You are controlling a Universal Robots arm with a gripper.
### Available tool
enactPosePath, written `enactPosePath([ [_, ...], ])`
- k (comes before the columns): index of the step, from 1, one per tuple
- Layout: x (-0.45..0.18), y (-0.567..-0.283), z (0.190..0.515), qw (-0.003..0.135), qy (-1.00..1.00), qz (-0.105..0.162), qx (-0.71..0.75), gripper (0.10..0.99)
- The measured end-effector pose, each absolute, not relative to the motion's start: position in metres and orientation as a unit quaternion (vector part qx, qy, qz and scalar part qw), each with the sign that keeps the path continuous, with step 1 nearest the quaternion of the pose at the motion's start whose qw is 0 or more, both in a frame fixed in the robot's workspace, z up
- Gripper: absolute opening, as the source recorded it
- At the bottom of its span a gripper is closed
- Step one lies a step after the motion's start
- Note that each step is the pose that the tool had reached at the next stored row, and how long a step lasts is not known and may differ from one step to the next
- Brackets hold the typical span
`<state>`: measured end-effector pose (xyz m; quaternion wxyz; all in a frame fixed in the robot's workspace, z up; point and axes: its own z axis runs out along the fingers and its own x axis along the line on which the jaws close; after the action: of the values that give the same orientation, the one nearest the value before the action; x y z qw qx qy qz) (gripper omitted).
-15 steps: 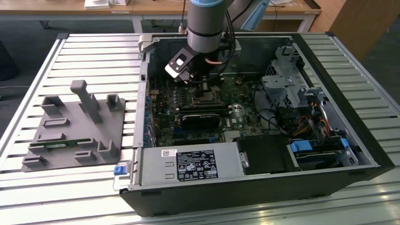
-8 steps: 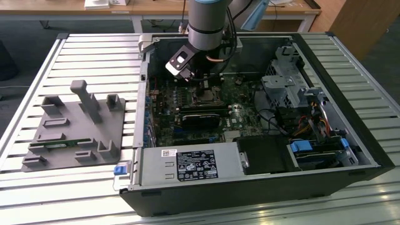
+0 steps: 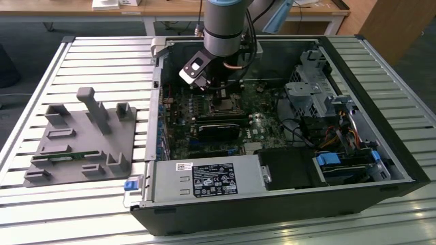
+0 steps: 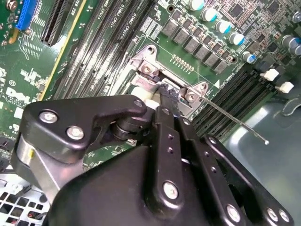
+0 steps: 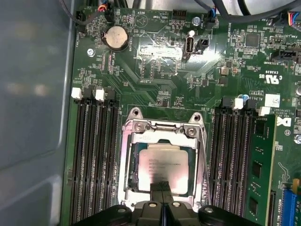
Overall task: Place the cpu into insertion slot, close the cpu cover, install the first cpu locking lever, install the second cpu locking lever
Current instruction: 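Close the cpu cover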
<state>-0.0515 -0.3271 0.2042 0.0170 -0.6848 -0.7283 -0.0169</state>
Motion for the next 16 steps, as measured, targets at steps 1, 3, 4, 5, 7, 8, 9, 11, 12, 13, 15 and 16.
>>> enactPosePath([
  [1,-0.052,-0.327,0.204,0.017,-0.728,-0.017,-0.685,0.11],
  [3,-0.052,-0.327,0.202,0.017,-0.728,-0.017,-0.685,0.11],
  [4,-0.052,-0.327,0.202,0.017,-0.728,-0.017,-0.685,0.11],
  [5,-0.052,-0.327,0.201,0.017,-0.728,-0.017,-0.685,0.11],
  [7,-0.052,-0.327,0.2,0.017,-0.728,-0.016,-0.685,0.11],
  [8,-0.051,-0.327,0.2,0.017,-0.728,-0.016,-0.685,0.11],
  [9,-0.051,-0.327,0.199,0.017,-0.728,-0.016,-0.685,0.11],
  [11,-0.048,-0.327,0.198,0.017,-0.728,-0.017,-0.685,0.11],
  [12,-0.045,-0.327,0.198,0.017,-0.728,-0.017,-0.685,0.11],
  [13,-0.042,-0.327,0.198,0.017,-0.728,-0.017,-0.685,0.11],
  [15,-0.037,-0.327,0.197,0.017,-0.728,-0.016,-0.685,0.11],
  [16,-0.035,-0.327,0.197,0.017,-0.728,-0.016,-0.685,0.11],
])
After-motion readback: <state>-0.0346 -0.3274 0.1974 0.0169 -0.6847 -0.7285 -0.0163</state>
